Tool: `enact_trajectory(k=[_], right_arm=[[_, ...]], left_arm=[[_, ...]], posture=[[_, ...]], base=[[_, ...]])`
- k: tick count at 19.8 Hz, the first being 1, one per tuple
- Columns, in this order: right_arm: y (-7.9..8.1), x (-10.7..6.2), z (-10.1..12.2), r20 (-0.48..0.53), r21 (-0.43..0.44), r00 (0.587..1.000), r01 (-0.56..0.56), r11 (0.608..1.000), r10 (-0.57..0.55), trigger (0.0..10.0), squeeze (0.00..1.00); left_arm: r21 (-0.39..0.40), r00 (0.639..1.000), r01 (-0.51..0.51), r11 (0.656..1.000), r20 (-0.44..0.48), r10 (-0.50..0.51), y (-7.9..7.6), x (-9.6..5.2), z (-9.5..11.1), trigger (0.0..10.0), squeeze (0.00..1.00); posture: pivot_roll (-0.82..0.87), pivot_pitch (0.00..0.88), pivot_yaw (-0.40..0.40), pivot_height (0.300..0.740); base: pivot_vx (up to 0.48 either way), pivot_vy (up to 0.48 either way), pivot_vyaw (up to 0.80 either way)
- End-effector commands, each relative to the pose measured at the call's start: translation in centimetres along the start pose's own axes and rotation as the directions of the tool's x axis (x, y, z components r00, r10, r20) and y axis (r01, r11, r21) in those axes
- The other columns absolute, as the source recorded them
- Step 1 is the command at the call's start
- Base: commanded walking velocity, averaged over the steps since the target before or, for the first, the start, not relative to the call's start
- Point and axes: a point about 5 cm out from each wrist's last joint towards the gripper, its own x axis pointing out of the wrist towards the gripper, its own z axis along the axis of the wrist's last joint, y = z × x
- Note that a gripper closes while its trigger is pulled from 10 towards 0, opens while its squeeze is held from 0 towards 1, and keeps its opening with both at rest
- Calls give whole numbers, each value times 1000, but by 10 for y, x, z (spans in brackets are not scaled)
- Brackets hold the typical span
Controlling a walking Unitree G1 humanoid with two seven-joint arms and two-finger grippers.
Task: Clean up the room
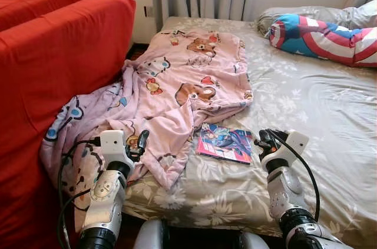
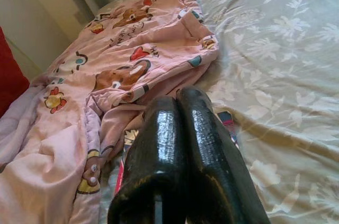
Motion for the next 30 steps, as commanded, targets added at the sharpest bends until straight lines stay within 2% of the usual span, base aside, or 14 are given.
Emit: enact_trajectory(k=[1, 6, 22, 26, 28, 30], right_arm=[[3, 1, -2, -20, -6, 1000, -7, 1000, 7, 10000, 0], [3, -1, -5, -30, -7, 1000, -7, 1000, 6, 10000, 0], [2, -2, -8, -40, -17, 999, 3, 1000, -4, 10000, 0], [5, -1, -7, -33, -39, 999, -16, 999, 15, 10000, 0], [2, -1, -4, -27, -43, 1000, -5, 999, 4, 10000, 0], [-17, -1, 6, -5, -33, 997, 77, 996, -77, 10000, 0]], left_arm=[[-1, 1000, -11, 1000, 3, 11, 3, 1, 1, 10000, 0], [0, 1000, -9, 1000, 3, 9, 3, -1, 1, 10000, 0], [20, 999, 22, 1000, 25, -22, 1, -1, 6, 10000, 0], [22, 1000, 20, 1000, 20, -21, 1, 0, 6, 10000, 0], [21, 1000, 23, 1000, 19, -24, 1, 0, 6, 10000, 0], [19, 1000, 24, 1000, 19, -24, 0, 1, 5, 10000, 0]], posture=[[81, 58, 5, 635], [84, 69, 7, 635], [94, 76, 21, 635], [94, 72, 20, 635], [94, 71, 21, 635], [90, 70, 20, 635]], base=[[0, 345, 0], [0, 347, 0], [0, 0, 0], [0, 0, 739], [0, 0, 800], [0, 0, 0]])
